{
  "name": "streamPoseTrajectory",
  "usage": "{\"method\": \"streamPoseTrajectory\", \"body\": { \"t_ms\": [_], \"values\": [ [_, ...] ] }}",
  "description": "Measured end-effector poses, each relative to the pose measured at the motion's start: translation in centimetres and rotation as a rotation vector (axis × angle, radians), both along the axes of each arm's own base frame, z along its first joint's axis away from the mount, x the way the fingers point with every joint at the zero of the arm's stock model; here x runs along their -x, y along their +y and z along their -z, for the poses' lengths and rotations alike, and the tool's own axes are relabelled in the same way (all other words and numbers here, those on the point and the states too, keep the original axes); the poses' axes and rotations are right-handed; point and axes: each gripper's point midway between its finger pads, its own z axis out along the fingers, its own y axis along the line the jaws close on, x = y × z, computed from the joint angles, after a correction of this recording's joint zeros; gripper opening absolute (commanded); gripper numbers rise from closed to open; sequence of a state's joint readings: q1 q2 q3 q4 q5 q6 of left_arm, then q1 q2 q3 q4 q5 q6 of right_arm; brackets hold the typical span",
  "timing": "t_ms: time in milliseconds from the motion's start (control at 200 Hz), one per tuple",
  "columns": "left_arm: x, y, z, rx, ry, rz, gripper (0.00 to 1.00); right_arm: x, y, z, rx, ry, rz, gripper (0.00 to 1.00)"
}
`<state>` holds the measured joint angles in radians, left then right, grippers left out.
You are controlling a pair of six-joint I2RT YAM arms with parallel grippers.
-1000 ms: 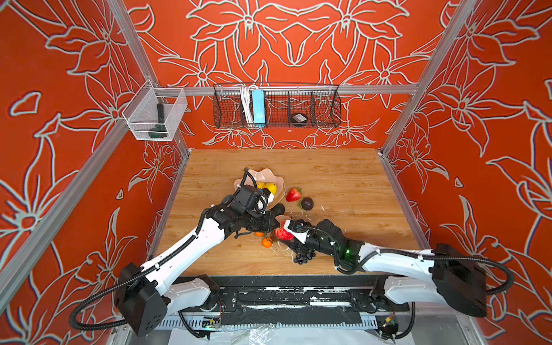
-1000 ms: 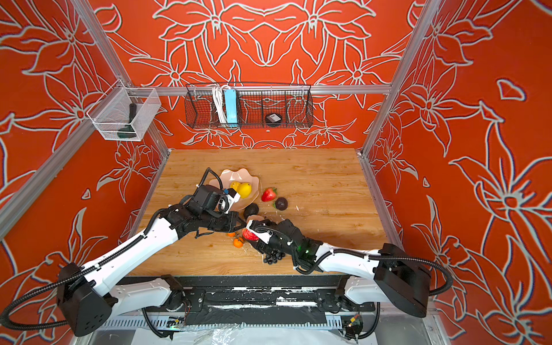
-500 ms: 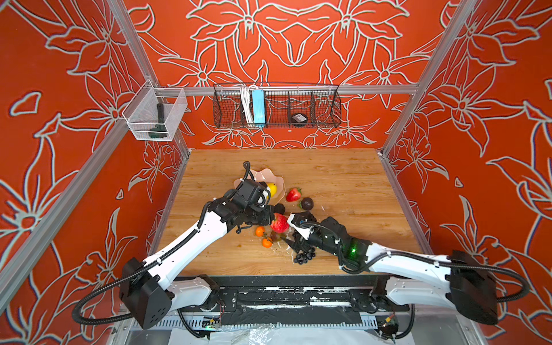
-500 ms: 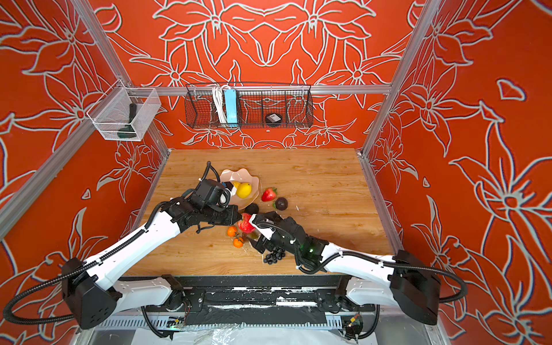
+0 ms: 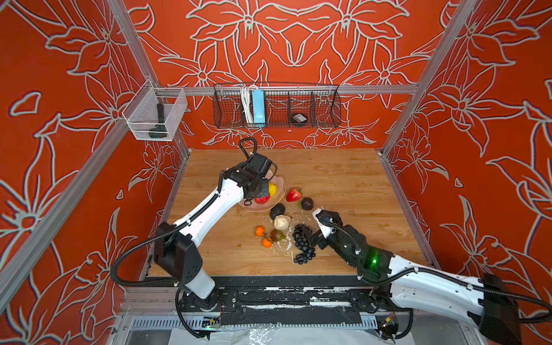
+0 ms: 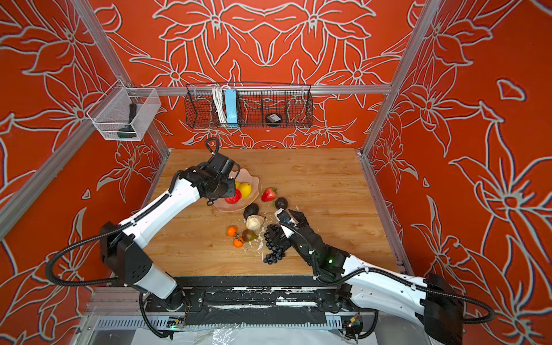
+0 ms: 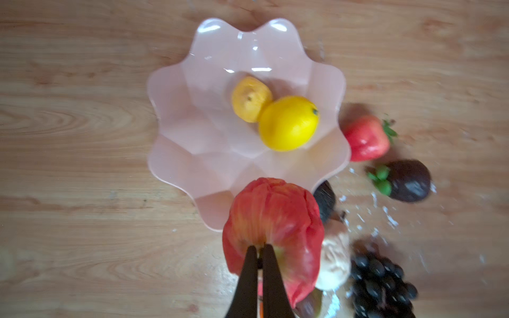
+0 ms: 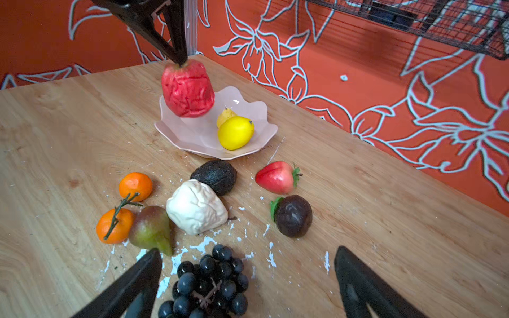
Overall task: Arrange fruit in a fruit bowl
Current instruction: Place the fruit in the fruit bowl.
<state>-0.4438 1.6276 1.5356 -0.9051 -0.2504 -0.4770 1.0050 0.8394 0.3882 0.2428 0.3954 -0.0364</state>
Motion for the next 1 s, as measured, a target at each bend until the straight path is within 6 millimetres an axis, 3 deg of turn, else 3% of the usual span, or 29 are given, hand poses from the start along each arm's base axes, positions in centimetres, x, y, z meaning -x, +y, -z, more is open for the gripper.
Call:
{"method": "streamPoseTrajectory", "body": {
  "t_ms": [235,646,1001],
  "values": [
    [-3.3,4.1,2.3,-0.092,0.071,-0.118,0.0,0.4,-1.8,1.4,-0.008,0.017,0.052,0.98],
    [-6.8,7.0,6.3,-0.134,0.168,-0.201,0.0,0.5,-2.6,2.1,-0.013,0.02,0.07,0.98],
    [-8.9,5.9,8.9,-0.106,0.213,-0.189,0.0,0.3,-2.8,2.0,-0.012,0.014,0.089,0.98]
  ]
}}
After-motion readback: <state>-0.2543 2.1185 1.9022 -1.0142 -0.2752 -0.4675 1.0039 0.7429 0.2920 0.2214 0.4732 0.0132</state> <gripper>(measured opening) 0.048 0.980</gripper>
